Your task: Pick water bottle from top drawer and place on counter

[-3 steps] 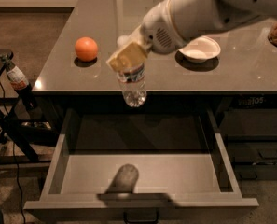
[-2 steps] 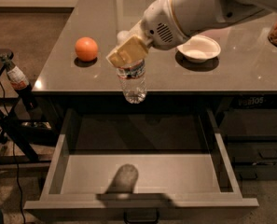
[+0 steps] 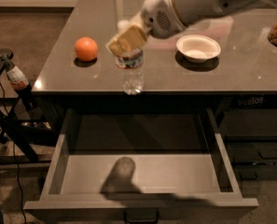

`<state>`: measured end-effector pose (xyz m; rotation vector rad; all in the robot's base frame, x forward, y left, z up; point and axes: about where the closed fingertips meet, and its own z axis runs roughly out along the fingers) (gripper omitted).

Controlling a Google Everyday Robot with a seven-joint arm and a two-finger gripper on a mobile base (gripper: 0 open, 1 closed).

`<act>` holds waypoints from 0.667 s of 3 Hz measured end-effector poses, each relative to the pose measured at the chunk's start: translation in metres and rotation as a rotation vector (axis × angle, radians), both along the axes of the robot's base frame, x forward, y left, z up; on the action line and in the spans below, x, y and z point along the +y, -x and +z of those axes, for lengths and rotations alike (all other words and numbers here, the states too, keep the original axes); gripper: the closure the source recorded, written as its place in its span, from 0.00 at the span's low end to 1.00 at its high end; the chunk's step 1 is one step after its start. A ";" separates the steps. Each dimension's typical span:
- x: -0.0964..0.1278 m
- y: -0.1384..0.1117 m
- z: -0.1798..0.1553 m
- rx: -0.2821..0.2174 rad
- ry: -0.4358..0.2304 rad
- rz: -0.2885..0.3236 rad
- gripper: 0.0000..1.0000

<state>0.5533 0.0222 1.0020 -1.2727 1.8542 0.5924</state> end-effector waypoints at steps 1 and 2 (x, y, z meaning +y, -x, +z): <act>-0.017 -0.072 0.013 0.011 -0.024 -0.030 1.00; -0.017 -0.075 0.017 0.004 -0.029 -0.031 1.00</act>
Offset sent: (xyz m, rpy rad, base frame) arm 0.1129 -0.0375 0.0121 0.0318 0.0235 -0.0617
